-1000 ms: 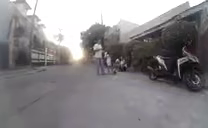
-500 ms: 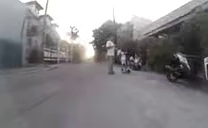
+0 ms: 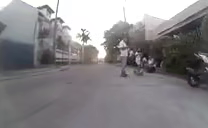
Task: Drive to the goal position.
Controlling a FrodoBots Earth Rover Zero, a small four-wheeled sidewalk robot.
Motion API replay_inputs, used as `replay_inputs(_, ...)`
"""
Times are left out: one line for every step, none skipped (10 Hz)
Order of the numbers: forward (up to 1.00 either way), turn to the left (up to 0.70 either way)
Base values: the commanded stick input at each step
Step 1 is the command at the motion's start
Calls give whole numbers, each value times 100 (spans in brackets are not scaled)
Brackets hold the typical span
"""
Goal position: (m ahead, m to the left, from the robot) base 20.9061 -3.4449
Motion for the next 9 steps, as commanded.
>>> replay_inputs(70,35)
replay_inputs(70,6)
replay_inputs(70,0)
replay_inputs(70,0)
replay_inputs(70,0)
replay_inputs(70,0)
replay_inputs(70,0)
replay_inputs(70,0)
replay_inputs(70,0)
